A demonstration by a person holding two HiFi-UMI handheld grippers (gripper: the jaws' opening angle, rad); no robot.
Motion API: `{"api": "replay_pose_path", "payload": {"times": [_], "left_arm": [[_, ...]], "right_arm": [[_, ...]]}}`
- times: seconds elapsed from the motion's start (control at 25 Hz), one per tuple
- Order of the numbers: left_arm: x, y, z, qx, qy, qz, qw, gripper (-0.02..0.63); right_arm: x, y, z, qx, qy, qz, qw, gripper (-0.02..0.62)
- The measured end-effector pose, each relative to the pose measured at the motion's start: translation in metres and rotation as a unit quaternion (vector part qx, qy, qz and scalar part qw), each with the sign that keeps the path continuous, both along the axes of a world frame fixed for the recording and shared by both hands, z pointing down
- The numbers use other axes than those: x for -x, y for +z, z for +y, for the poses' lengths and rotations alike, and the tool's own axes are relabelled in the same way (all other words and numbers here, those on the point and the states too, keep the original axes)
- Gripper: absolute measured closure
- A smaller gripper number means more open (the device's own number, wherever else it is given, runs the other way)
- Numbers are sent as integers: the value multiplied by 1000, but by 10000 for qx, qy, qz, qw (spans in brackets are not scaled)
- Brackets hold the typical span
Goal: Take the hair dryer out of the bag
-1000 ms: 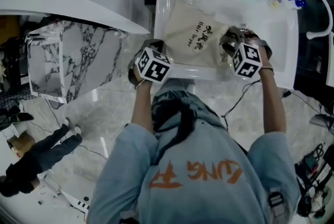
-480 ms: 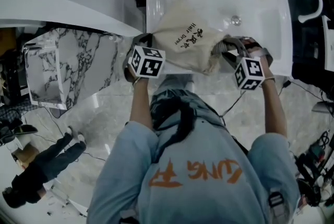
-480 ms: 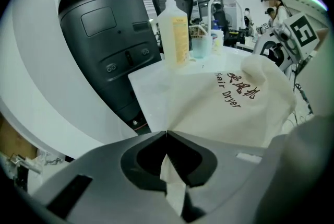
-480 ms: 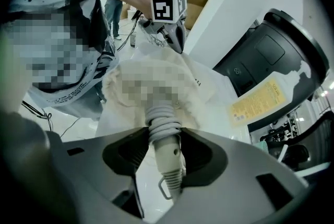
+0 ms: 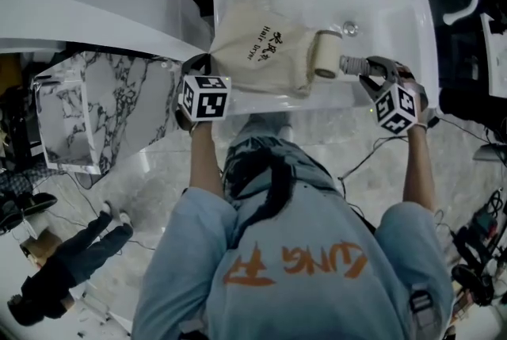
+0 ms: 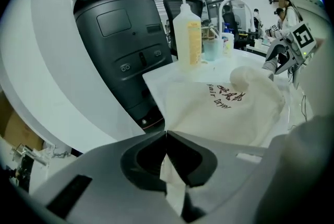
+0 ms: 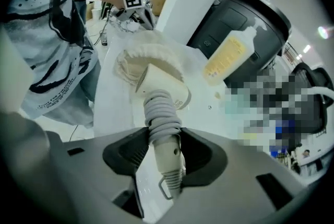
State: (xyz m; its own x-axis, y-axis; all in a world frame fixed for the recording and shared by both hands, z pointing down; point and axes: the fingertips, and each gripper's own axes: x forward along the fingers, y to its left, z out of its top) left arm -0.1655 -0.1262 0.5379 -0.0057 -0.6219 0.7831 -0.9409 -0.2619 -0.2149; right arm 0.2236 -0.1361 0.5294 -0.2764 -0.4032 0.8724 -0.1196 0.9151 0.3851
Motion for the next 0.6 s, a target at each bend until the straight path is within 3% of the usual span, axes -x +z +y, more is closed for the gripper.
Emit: {"api": "replay_pose_path", "payload": {"times": [0.2,0.32,0.6], "left_arm": [[-2,1,0,-47,-59,-86,9999,601],[-9,-7,-2,-210,-27,126,9997,600],[-45,-63,-33,-1034,136,479,9934,600]], "right_arm": [[-25,4,-13,-27,850,-101,9963,402],[-35,12,-22,10,1475,-158,9889,402],[-52,29,-50,395,3124,-577,9474,402]]}}
